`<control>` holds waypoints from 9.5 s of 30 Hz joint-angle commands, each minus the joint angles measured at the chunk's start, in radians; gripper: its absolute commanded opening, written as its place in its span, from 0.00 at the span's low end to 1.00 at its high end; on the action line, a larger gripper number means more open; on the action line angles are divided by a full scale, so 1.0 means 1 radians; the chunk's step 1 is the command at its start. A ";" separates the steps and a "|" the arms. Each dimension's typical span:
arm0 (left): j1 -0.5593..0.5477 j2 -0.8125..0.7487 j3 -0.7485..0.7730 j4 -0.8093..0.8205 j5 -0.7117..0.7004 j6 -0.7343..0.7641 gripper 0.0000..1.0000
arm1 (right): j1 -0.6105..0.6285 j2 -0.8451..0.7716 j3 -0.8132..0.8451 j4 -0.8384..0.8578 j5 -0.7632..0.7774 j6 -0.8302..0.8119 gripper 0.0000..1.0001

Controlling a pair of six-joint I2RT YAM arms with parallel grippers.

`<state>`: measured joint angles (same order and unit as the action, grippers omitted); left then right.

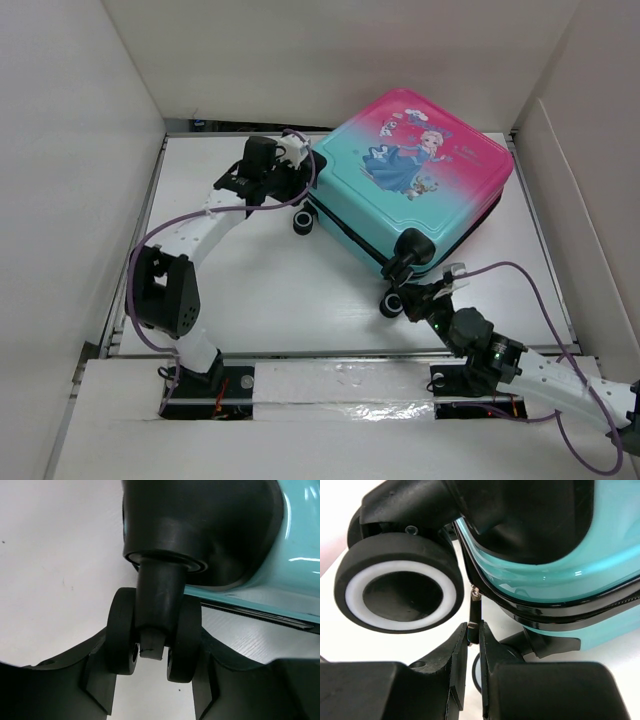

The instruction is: Pack the luggage

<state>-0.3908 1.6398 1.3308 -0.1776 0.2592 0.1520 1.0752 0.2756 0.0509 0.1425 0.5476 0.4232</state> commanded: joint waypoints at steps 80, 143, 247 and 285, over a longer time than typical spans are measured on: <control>-0.376 -0.592 -0.619 0.846 0.061 -0.664 0.00 | -0.434 0.480 0.202 0.092 -0.307 -0.115 0.62; -0.375 -0.578 -0.602 0.742 0.025 -0.772 0.44 | -0.155 1.036 0.411 0.734 -0.515 -0.130 0.00; -0.419 -0.193 -0.297 0.640 0.000 -0.646 0.18 | -0.218 1.477 0.354 1.669 -0.248 -0.111 0.00; -0.238 -0.373 -0.703 0.918 0.080 -0.755 0.20 | -0.221 0.760 0.587 0.216 -0.354 -0.291 0.87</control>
<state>-0.6312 1.2263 0.5823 0.6388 0.2657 -0.5999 0.8654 1.0096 0.5816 0.3878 0.2340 0.1680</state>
